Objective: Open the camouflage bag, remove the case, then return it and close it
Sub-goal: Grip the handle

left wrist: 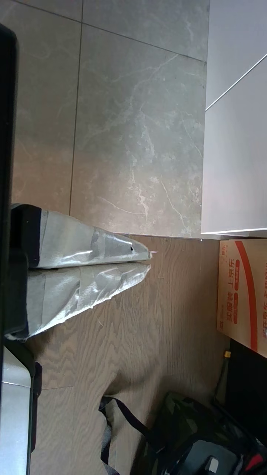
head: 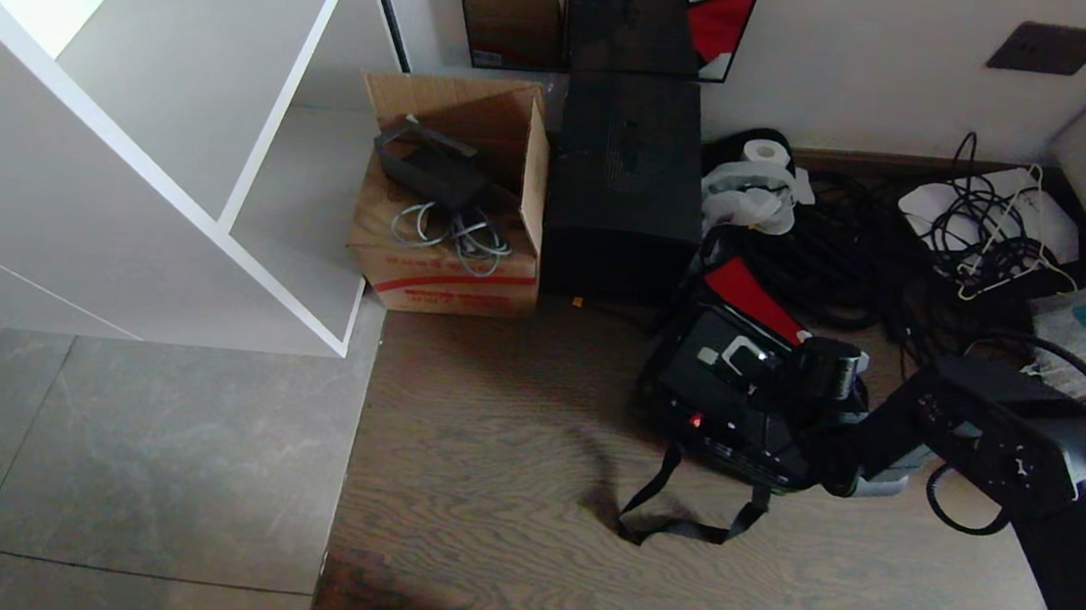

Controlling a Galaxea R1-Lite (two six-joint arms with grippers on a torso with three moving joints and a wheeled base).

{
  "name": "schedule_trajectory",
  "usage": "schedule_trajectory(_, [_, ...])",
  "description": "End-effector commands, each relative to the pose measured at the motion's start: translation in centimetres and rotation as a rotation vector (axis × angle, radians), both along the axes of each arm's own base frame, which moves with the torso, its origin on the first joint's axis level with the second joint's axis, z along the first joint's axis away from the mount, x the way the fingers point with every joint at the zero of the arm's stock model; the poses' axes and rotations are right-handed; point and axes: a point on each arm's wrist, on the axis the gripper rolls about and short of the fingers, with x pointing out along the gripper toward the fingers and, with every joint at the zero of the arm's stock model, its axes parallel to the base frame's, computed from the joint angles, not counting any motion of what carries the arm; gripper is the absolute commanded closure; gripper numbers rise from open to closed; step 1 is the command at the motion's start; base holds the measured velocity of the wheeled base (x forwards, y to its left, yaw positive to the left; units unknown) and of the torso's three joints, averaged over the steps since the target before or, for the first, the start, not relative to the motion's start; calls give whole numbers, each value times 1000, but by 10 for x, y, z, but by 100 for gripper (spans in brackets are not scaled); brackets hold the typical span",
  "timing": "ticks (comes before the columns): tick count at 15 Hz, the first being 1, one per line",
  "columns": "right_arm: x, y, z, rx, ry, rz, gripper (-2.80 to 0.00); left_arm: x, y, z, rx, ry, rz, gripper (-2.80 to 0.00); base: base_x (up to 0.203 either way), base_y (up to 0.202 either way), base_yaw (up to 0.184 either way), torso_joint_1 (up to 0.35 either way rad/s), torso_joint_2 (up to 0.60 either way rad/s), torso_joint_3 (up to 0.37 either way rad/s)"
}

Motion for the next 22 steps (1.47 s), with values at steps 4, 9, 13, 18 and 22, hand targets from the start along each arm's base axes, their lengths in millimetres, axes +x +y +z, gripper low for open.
schedule_trajectory(4, [0, 2, -14, -5, -4, -13, 0, 0, 0, 0, 0, 0, 1, 0, 0, 0, 0, 0, 0, 0])
schedule_trajectory(9, [-7, 4, -23, -8, 27, -6, 0, 0, 0, 0, 0, 1, 0, 0, 0, 0, 0, 0, 0, 0])
schedule_trajectory(13, [-19, 9, -33, -17, 87, -11, 0, 0, 0, 0, 0, -1, 0, 0, 0, 0, 0, 0, 0, 0])
schedule_trajectory(18, [-34, 13, -35, -23, 150, -2, 0, 0, 0, 0, 0, 1, 0, 0, 0, 0, 0, 0, 0, 0])
schedule_trajectory(22, [-36, 16, -48, -13, 136, 3, 0, 0, 0, 0, 0, 1, 0, 0, 0, 0, 0, 0, 0, 0])
